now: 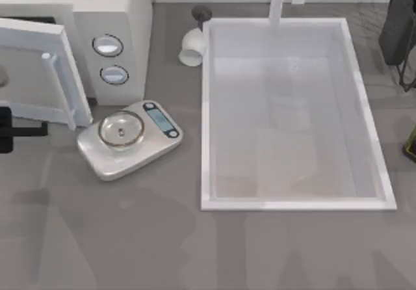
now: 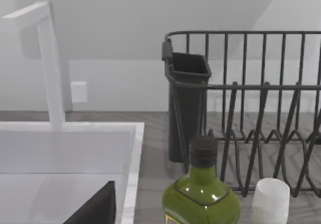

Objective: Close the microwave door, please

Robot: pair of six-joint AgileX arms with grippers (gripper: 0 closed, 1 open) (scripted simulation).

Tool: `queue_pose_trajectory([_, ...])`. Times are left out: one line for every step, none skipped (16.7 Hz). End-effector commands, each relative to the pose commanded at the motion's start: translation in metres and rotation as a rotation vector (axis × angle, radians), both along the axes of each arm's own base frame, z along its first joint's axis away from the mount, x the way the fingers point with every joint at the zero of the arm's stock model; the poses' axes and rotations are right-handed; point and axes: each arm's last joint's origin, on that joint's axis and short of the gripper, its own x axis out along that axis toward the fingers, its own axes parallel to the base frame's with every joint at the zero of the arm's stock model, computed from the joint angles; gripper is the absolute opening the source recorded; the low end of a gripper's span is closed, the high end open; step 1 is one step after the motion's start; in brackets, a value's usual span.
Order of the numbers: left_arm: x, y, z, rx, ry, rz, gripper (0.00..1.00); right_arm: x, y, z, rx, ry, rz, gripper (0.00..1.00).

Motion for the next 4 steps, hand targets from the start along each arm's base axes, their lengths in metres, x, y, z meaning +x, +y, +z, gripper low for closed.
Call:
queue_pose_trajectory([0.0069, -0.0005, -0.0012, 0.0, -0.005, 0.0, 0.0, 0.0, 0.0, 0.0, 0.0, 0.0, 0.0, 1.0])
queue_pose_trajectory([0.0118, -0.0008, -0.0016, 0.001, -0.011, 0.0, 0.0, 0.0, 0.0, 0.0, 0.0, 0.0, 0.0, 1.0])
queue_pose_trajectory([0.0142, -0.001, -0.0016, 0.001, -0.014, 0.0, 0.0, 0.0, 0.0, 0.0, 0.0, 0.0, 0.0, 1.0])
queue_pose_trajectory([0.0144, -0.001, -0.0016, 0.001, -0.014, 0.0, 0.0, 0.0, 0.0, 0.0, 0.0, 0.0, 0.0, 1.0])
